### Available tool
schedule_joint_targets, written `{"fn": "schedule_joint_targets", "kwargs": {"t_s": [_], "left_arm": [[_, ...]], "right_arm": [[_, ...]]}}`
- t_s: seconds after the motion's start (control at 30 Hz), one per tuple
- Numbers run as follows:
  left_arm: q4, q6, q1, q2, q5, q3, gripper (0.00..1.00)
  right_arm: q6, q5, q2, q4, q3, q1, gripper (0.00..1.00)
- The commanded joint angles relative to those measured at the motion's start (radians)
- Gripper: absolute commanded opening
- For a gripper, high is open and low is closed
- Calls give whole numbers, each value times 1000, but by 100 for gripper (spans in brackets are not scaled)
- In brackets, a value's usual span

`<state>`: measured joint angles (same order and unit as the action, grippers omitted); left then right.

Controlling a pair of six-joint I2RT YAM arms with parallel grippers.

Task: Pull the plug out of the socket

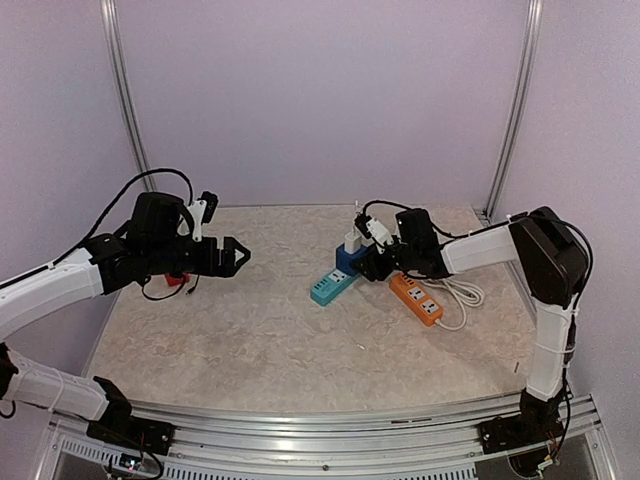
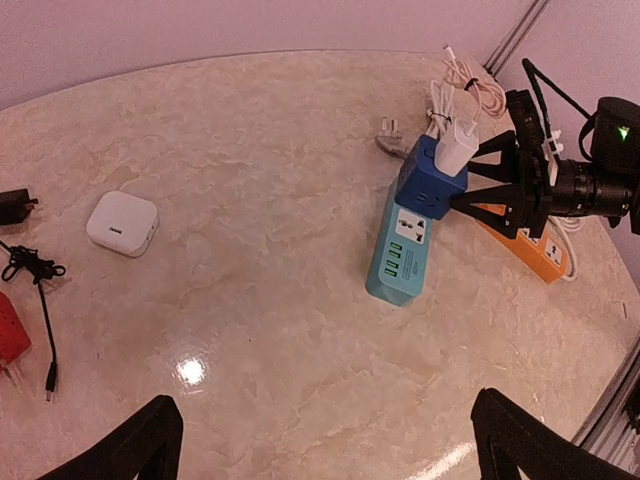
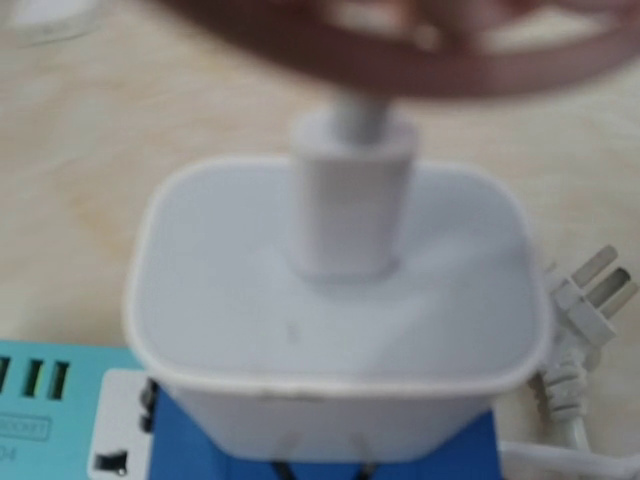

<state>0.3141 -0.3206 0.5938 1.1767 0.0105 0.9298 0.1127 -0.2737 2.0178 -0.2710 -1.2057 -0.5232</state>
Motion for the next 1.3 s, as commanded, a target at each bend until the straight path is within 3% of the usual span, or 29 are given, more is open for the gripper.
{"fn": "schedule_joint_targets", "kwargs": {"t_s": [0.0, 0.2, 0.47, 0.6, 0.67, 0.7, 0.93, 1.27], "left_arm": [[-11, -43, 27, -46, 11, -61, 99], [-29, -79, 110, -75, -20, -125, 99], [-31, -129, 233, -2, -81, -135, 99], [-14, -138, 276, 33, -119, -113, 99], [-21, -139, 291, 41, -128, -112, 99], [-24, -141, 298, 41, -132, -111, 99], [-92, -159, 367, 14, -161, -132, 99], [-46, -170, 465, 212, -285, 12, 99]], "right_arm": [[7, -74, -80, 5, 122, -95, 49], [-24, -73, -176, -41, 252, -210, 49], [-103, 19, -282, -91, 379, -373, 51], [-110, 40, -309, -128, 421, -395, 75], [-110, 57, -322, -143, 435, -396, 95], [-110, 63, -329, -149, 440, -396, 99], [-60, 61, -365, -199, 468, -396, 100], [-7, 10, -300, -398, 524, -396, 99]]}}
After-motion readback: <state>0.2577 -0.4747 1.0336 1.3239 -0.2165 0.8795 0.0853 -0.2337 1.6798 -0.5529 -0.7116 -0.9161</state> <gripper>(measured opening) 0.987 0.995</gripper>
